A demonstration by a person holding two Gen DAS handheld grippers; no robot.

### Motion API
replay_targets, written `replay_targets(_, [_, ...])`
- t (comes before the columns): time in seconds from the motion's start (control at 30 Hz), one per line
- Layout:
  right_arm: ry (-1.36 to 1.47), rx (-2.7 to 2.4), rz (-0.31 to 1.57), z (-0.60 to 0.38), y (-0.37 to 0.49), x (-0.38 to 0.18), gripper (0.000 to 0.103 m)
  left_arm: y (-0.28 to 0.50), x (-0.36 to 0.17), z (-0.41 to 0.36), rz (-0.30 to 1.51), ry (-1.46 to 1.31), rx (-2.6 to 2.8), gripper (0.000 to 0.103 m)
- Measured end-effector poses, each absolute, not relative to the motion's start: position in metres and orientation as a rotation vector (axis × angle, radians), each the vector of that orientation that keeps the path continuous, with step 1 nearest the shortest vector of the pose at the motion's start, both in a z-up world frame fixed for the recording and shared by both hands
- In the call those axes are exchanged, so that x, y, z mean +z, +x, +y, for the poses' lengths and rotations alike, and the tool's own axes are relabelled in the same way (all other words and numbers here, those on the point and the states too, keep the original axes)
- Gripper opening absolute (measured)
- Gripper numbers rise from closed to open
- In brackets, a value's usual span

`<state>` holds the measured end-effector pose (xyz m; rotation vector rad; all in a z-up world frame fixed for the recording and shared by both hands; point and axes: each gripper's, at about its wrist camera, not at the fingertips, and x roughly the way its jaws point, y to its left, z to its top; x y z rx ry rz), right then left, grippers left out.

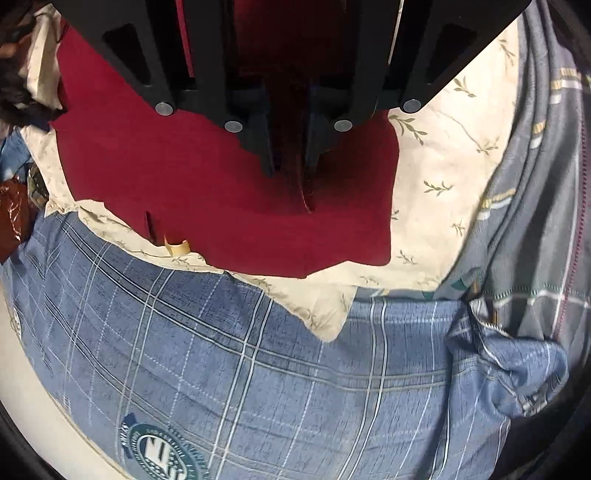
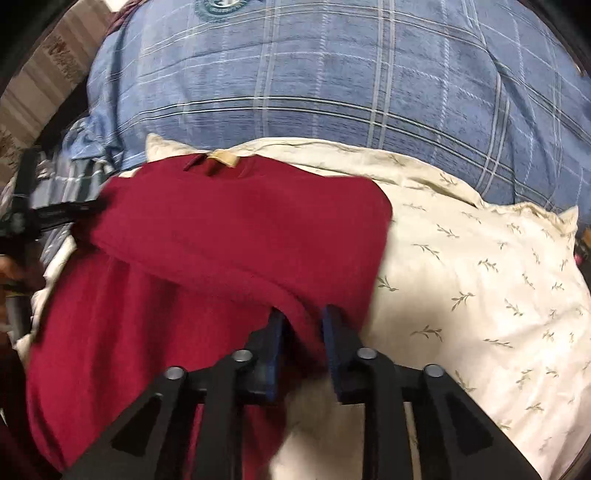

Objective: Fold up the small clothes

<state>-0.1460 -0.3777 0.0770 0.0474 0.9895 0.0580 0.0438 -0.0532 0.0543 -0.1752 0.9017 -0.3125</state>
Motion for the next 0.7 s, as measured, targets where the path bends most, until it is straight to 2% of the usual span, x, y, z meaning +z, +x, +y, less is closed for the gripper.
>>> replay_targets(0.07, [0.124,0.115,0.912,-0.385,-0.154,0.101,0.062,0.04,0.058,-0.054,0.894,-0.177,-0.304,0.027])
replay_targets(0.1, [0.164,0.111,0.879,-0.391,-0.156,0.108,0.067,0.036,0.062,-0.053,0.886,-0.185,-0.297,0.039])
replay_targets(0.13, [0.205,0.096,0.856,-0.396,-0.152,0.113,0.07,0.031,0.066,-0.051,0.876,-0.195,-0.285,0.053])
replay_targets(0.17, [0.231,0.068,0.855,-0.403,-0.145,0.113,0.07,0.029,0.066,-0.048,0.868,-0.204,-0.271,0.058])
replay_targets(0.33, [0.315,-0.091,0.964,-0.431,-0.087,0.074,0.07,0.026,0.056,-0.045,0.882,-0.169,-0.237,0.06])
replay_targets(0.4, [0.396,-0.067,1.016,-0.439,-0.068,0.056,0.062,0.027,0.053,-0.046,0.882,-0.16,-0.234,0.061])
replay_targets(0.43, [0.386,-0.07,1.021,-0.439,-0.063,0.052,0.032,0.029,0.053,-0.047,0.881,-0.157,-0.234,0.062])
replay_targets(0.47, [0.351,-0.086,1.007,-0.437,-0.06,0.053,0.008,0.03,0.053,-0.048,0.878,-0.153,-0.231,0.063])
replay_targets(0.6, [0.213,-0.13,0.918,-0.43,-0.059,0.062,0.008,0.034,0.049,-0.054,0.879,-0.149,-0.228,0.071])
replay_targets(0.7, [0.232,-0.186,0.978,-0.438,-0.055,0.039,0.008,0.033,0.048,-0.059,0.868,-0.105,-0.212,0.071])
